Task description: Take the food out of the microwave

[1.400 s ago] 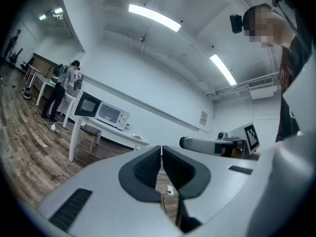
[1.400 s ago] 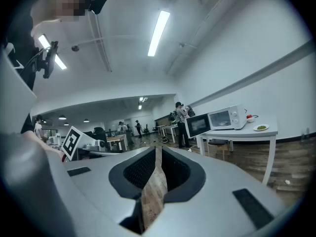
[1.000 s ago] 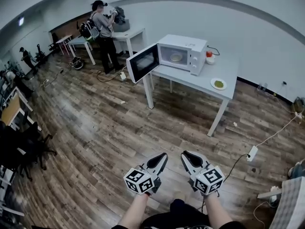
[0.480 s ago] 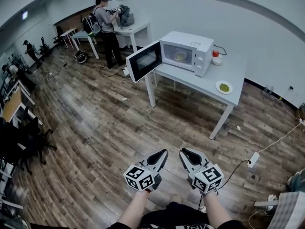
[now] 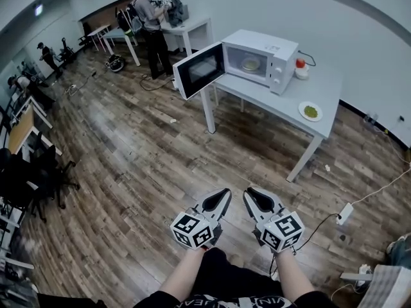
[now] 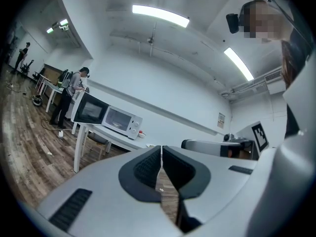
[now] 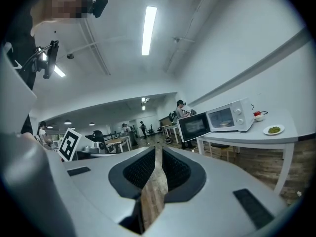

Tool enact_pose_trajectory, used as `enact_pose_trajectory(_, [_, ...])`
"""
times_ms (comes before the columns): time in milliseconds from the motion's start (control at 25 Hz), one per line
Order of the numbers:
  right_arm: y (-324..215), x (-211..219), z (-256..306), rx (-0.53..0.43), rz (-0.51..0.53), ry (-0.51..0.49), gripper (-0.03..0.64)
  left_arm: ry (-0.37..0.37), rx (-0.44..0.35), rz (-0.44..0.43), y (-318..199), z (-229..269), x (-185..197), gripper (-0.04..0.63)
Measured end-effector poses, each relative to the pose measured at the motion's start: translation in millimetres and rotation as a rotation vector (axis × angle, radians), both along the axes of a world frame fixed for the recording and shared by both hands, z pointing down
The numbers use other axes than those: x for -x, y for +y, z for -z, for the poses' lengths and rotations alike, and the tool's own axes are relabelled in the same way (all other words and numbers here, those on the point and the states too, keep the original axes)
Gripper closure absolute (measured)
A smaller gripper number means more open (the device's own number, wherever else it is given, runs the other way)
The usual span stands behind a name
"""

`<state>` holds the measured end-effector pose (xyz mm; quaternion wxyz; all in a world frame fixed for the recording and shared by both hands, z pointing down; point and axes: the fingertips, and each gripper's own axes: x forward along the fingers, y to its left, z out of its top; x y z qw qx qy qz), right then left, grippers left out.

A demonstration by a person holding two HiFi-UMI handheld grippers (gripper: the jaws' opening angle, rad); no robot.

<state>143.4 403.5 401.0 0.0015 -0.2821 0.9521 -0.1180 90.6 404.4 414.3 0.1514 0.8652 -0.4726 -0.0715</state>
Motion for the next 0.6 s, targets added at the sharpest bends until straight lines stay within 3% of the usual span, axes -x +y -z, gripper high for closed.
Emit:
enact_pose_trajectory(280, [-29.7, 0.1, -21.9, 0.043, -0.025, 0.023, 0.558, -0.011, 0.009, 0.011, -34.8, -12.5, 9.1, 0.578])
enact_pose_trajectory(600, [-114.0, 15.7, -22.4, 0.058, -0.075, 0.042, 0.558, -0.010, 0.002, -0.023, -120.6, -8.1, 29.1, 0.579])
